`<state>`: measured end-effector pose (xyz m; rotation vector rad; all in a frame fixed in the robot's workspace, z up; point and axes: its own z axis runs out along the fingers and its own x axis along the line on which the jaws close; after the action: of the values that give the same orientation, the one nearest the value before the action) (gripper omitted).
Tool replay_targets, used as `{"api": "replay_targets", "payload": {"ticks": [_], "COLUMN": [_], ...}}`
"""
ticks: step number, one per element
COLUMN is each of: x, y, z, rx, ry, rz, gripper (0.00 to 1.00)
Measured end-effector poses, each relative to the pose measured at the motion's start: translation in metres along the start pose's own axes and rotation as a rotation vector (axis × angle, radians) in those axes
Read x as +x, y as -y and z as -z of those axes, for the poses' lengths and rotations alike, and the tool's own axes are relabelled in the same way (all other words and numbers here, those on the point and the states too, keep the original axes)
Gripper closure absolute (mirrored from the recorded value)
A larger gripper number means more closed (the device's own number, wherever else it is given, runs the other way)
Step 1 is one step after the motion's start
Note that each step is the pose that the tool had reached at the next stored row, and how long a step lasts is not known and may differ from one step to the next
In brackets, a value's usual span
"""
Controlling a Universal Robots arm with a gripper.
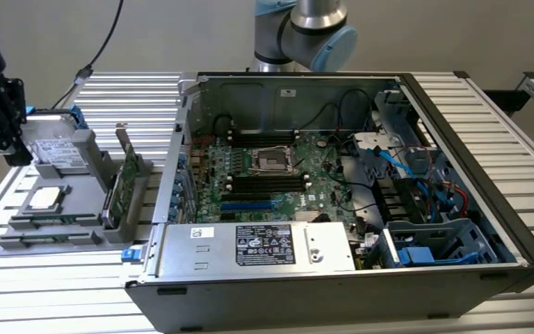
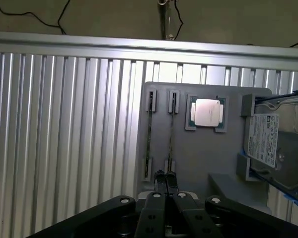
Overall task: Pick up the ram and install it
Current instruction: 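Pick up the ram and move it above insertion slot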
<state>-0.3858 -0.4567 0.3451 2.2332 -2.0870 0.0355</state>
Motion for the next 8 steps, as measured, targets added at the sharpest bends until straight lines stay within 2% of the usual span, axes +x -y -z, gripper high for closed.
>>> {"api": "replay_targets", "payload": {"ticks": [5,8], "x": [-0.0006,-0.0006], "y": [-0.0079,-0.0088], "z": [-0.0006,-0.0007], "rx": [0.0042,0.0048], "ry": [-0.0004,-0.0005], "rz": [0.004,0.004], "gripper": [0.90,0.90]}}
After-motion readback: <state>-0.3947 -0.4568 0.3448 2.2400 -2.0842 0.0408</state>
